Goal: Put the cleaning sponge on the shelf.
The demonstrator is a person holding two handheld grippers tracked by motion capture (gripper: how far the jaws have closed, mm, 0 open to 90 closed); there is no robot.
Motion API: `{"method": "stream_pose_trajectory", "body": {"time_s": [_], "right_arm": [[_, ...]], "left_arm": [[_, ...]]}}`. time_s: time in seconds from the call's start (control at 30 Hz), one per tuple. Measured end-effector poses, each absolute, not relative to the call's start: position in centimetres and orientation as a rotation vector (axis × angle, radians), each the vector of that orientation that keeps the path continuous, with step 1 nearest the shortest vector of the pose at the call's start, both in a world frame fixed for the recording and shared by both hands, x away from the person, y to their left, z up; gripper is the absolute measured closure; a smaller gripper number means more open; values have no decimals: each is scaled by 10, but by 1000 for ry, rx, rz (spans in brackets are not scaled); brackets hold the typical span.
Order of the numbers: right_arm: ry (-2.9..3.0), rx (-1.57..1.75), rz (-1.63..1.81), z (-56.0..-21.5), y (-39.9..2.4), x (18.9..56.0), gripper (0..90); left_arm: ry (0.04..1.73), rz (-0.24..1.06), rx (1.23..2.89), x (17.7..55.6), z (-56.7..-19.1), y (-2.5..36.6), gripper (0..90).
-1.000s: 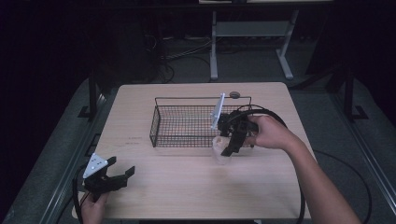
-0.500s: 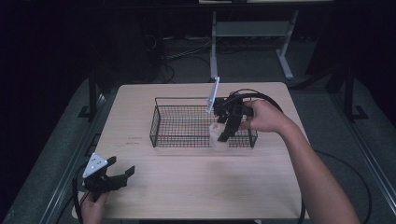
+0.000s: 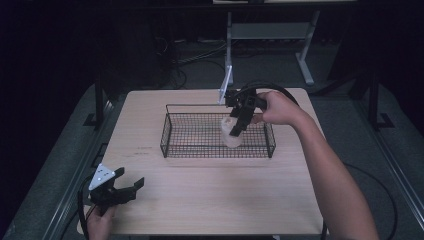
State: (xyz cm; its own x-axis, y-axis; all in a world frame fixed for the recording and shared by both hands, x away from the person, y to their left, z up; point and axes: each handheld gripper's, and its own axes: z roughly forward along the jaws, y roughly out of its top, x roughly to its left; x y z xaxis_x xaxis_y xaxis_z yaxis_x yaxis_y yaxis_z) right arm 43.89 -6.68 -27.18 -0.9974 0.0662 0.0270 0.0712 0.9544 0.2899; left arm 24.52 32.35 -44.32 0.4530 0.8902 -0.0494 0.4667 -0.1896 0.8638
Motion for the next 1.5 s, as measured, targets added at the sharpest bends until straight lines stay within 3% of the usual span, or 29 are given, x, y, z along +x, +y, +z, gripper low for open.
{"method": "stream_pose_trajectory", "body": {"time_s": [0.5,1.5], "right_arm": [[-3110,-193,-431,-264,-57,482,295],[-3040,-269,-365,-337,-61,511,294]], "left_arm": [[1154,603,1820,245,-443,324,139],[1161,603,1812,245,-443,327,140]]}}
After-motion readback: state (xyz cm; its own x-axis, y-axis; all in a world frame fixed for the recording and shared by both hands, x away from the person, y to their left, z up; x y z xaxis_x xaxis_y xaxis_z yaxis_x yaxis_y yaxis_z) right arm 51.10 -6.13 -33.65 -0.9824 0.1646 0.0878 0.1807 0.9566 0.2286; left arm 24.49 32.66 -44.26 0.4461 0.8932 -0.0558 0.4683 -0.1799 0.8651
